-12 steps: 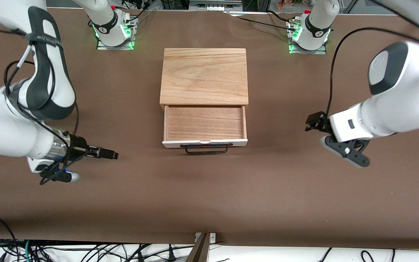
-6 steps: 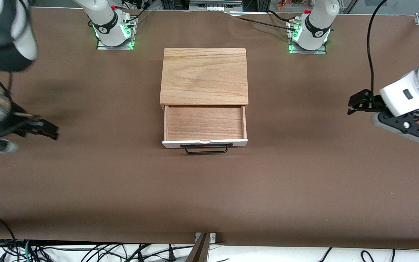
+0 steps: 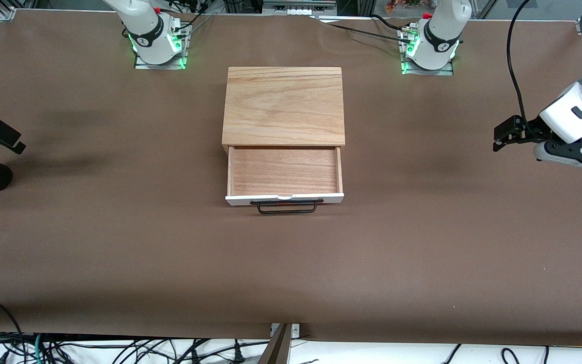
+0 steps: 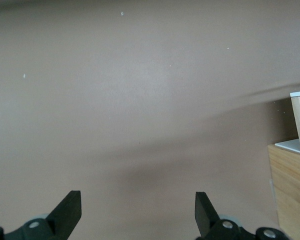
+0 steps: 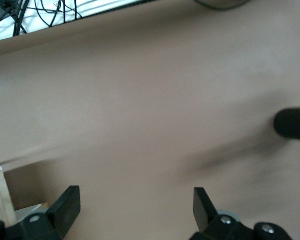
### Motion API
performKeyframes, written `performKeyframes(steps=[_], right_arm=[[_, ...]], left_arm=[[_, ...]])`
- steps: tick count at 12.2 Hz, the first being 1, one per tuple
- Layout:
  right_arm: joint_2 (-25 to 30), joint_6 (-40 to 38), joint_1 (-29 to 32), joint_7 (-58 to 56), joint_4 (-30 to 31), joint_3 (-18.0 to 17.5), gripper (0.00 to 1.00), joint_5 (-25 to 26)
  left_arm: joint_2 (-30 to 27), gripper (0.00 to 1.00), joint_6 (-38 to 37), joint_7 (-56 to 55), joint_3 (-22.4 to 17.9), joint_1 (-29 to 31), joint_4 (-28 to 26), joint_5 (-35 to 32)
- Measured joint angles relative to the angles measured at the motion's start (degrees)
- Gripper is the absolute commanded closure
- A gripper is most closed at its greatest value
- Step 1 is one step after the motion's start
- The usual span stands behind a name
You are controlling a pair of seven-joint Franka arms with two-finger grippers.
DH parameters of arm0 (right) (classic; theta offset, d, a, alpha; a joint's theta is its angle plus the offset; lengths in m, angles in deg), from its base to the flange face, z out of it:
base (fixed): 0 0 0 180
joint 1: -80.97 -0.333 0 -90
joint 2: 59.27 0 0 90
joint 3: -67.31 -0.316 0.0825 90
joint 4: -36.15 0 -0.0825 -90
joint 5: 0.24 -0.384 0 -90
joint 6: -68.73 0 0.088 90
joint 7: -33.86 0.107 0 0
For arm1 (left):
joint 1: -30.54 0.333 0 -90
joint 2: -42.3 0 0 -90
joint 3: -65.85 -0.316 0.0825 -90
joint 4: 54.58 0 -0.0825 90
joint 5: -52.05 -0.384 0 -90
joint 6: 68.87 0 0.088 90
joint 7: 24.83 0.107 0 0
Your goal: Pull top drawer with both arms simultaneously
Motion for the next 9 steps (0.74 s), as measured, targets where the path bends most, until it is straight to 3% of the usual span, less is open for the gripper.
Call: performKeyframes(steps=[9], right_arm=[[-1.16,-0.41,2.09,-8.31,1.99,-1.28,0.0,0.03]], left_arm=[[-0.46,0.0,-0.92,-1.49,0.01,0.12,-0.93,0.0]])
